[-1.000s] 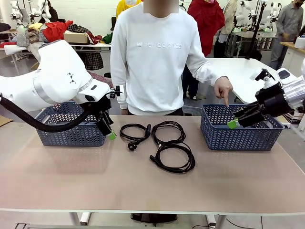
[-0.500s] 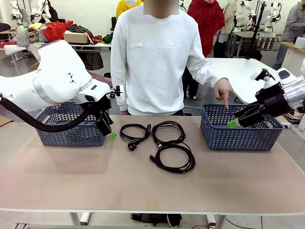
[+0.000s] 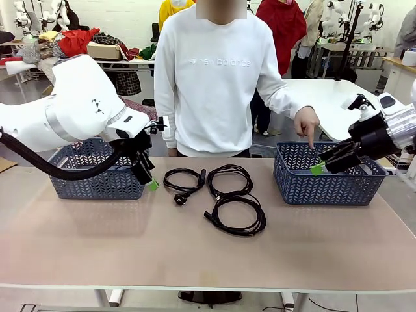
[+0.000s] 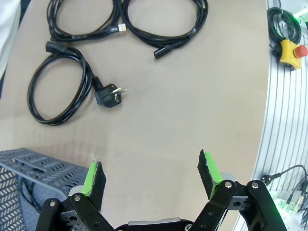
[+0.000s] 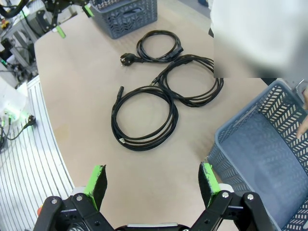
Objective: Organize the cables according to human instructions.
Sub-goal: Pick up a bundle of cables and place it in the basket indicated by the human.
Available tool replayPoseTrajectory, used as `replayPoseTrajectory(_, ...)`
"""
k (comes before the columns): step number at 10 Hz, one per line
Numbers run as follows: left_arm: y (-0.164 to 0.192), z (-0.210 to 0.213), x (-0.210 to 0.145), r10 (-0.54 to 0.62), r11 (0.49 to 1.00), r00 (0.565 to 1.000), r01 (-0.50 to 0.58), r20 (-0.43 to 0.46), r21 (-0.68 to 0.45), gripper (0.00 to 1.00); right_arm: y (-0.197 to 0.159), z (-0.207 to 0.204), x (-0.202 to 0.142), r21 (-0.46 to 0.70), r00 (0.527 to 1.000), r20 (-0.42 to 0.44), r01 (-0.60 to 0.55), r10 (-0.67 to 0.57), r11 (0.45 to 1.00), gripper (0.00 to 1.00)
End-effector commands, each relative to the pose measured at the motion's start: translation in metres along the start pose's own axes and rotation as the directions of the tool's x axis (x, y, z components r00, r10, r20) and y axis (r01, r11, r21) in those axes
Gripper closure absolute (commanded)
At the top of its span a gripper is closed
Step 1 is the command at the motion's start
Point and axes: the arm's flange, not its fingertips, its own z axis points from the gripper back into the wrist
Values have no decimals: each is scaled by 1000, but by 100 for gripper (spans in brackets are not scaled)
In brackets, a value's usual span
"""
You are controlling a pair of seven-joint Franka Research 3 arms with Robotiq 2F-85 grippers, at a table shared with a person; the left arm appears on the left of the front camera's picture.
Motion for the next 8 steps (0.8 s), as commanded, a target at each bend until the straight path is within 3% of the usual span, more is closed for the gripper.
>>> replayPoseTrajectory(1,0,1,-1,2,1000,1000,-2,0,0,0,6,-11,11,4,1000,-29,-12,12,1000,0)
replayPoseTrajectory(8,0,1,-1,2,1000,1000,-2,0,0,0,40,-97,64,26,964,-255,-77,81,997,0)
